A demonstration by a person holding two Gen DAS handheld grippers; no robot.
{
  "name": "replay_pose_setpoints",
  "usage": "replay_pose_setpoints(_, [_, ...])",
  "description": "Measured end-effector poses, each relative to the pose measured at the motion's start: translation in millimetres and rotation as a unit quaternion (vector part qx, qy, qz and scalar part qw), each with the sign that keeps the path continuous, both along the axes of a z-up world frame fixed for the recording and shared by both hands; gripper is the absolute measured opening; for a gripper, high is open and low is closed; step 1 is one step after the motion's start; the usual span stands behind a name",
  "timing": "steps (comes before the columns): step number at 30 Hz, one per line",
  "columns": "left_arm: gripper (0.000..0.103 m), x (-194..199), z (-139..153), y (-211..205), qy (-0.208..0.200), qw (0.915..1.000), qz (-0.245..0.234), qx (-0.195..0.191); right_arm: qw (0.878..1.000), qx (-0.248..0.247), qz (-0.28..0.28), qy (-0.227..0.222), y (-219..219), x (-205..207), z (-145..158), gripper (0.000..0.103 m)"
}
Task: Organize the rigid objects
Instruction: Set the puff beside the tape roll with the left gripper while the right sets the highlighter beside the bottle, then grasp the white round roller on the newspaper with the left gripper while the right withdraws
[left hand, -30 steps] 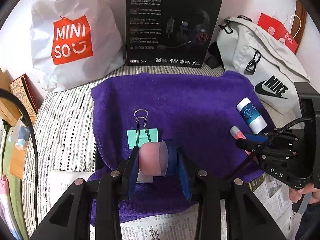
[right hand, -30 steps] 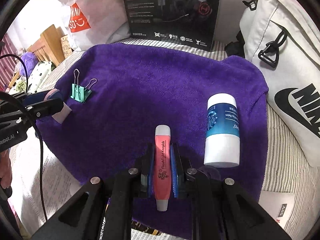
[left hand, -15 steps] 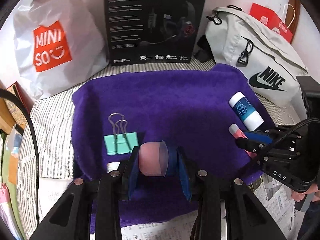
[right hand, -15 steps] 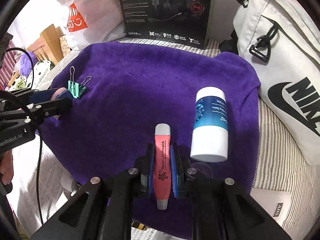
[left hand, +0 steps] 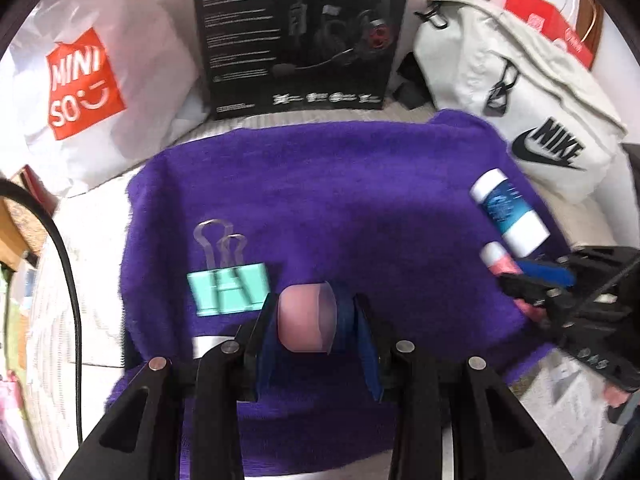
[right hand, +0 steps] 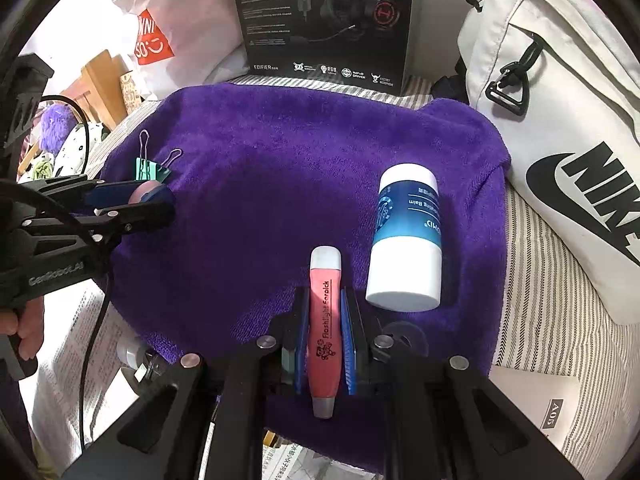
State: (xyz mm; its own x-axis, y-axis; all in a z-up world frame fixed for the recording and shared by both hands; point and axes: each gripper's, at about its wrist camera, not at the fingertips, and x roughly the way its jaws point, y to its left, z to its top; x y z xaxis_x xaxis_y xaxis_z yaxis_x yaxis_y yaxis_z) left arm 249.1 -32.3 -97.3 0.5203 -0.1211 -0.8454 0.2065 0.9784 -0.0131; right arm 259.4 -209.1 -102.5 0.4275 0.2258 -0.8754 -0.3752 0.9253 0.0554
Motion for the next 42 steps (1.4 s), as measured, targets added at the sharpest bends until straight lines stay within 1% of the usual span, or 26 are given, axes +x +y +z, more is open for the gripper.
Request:
replay_pose_setpoints(3, [0.035,-1,-4,9,0.007,0.9999,0.007,-0.008,1.000,0.003,0.001,0.000,-1,-1,0,0.015])
replay_pose_setpoints(15, [0.035,-4,-8,9,-0.004,1.0000,0.001,0.000,1.000,0.006,0.008,-0.010,-4,-4,0,0.015])
replay_pose_setpoints(20, [0.039,-7,-8,11,-0.005,0.9999,-0.005,-0.009,1.000,0.004,0.019,-0.017,-4,-7,0,0.015])
replay_pose_setpoints(24, [0.046,-8,-5,16,0.000,0.9995,-0.005,-0.030,1.000,0.009,0.023,-0.014,-9,-9,1,0.017])
replay_pose_setpoints(27, [0.052,-11,-4,16,0.005,0.9993,-0.006,-0.037,1.000,0.006,0.020,-0.014,-13,-14,2,0.026])
replay_pose_setpoints(30, [0.057,-14,-3,13,0.009,0.9993,-0.005,-0.035,1.000,0.006,0.007,-0.019,-21,-20,7,0.036])
replay_pose_setpoints(32, [0.058,-15,-2,11,0.012,0.9994,-0.004,-0.034,1.000,0.012,0.007,-0.018,-24,-24,10,0.042])
replay_pose_setpoints(36, [0.064,-20,4,9,0.014,0.9993,0.000,-0.035,1.000,0.000,-0.001,-0.028,-27,-35,19,0.046])
replay_pose_setpoints(38, [0.065,-26,11,6,0.006,0.9995,-0.001,-0.030,0.999,0.002,-0.012,-0.033,-31,-41,25,0.050])
replay_pose_setpoints(42, [0.069,-40,25,0,-0.010,0.9995,-0.005,-0.028,0.999,0.006,-0.039,-0.035,-42,-55,35,0.051])
